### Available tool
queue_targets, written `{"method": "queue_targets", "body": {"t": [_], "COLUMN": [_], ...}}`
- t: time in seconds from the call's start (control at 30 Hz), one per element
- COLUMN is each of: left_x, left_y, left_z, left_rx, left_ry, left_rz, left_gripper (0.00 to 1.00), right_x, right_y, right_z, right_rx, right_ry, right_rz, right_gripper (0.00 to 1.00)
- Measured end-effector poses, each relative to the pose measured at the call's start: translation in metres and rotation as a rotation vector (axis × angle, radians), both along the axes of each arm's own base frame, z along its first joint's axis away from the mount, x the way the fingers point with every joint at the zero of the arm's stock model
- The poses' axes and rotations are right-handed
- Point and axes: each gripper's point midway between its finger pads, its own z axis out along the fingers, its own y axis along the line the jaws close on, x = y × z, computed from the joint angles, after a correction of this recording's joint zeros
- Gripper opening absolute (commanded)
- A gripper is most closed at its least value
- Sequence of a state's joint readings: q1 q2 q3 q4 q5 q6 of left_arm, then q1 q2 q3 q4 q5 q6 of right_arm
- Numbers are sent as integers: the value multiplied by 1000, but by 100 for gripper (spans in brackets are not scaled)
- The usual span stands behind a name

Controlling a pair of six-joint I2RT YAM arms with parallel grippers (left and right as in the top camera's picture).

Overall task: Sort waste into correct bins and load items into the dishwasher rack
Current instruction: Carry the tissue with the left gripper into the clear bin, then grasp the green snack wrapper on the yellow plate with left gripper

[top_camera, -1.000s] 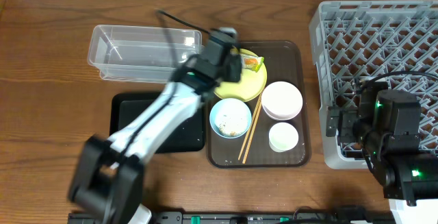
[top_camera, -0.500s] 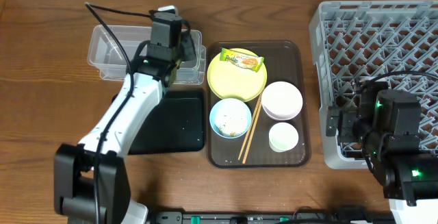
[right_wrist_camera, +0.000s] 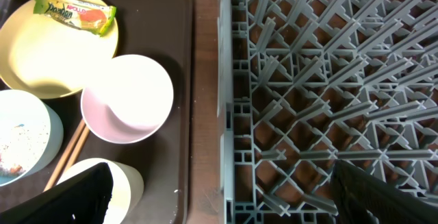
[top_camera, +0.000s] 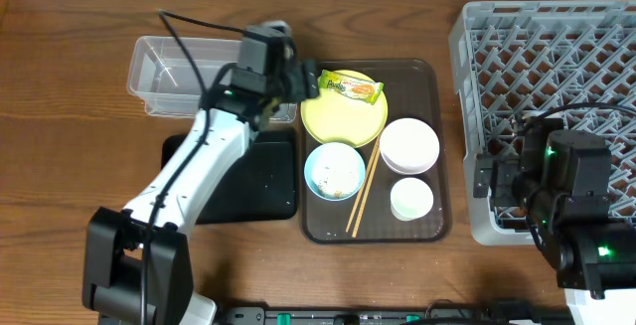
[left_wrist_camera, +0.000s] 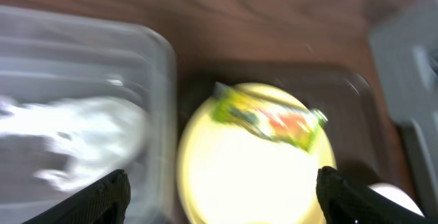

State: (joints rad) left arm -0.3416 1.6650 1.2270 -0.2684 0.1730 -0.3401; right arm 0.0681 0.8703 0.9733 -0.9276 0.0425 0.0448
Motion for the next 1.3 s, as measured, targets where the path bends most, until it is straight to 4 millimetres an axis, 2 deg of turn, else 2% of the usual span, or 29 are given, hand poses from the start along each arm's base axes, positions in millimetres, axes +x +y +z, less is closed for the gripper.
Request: {"method": "queue_targets", "body": {"t": [0.03, 0.13, 0.27, 0.43, 0.53, 0.6, 0.67, 0.83, 1.03, 1.3], "left_x": [-1, -5, -10, -7, 0, 5, 7, 18, 34, 44], "left_y": [-6, -24, -40, -60, -65, -67, -69, -81, -91, -96], "left_z": [1, 7, 7, 23, 33, 32, 21, -22, -52, -95], "left_rx": [-12, -34, 6, 120, 216, 296, 373, 505, 551, 570], "left_ry": [-2, -23, -48, -200, -304, -356, -381, -420, -468, -459], "left_rz": [-17, -63, -87, -225, -322, -396, -479, -659, -715, -739], "left_gripper": [80, 80, 80, 81, 85, 86, 86, 86, 85, 85], "right_x": [0, 0, 0, 0, 0, 0, 0, 0, 0, -1], "right_y": [0, 0, 0, 0, 0, 0, 0, 0, 0, 0], "right_z": [0, 0, 0, 0, 0, 0, 0, 0, 0, 0], "right_rx": [0, 0, 0, 0, 0, 0, 0, 0, 0, 0], "right_ry": [0, 0, 0, 0, 0, 0, 0, 0, 0, 4], "right_rz": [0, 0, 0, 0, 0, 0, 0, 0, 0, 0], "right_gripper": [99, 99, 99, 99, 99, 99, 99, 99, 99, 99]}}
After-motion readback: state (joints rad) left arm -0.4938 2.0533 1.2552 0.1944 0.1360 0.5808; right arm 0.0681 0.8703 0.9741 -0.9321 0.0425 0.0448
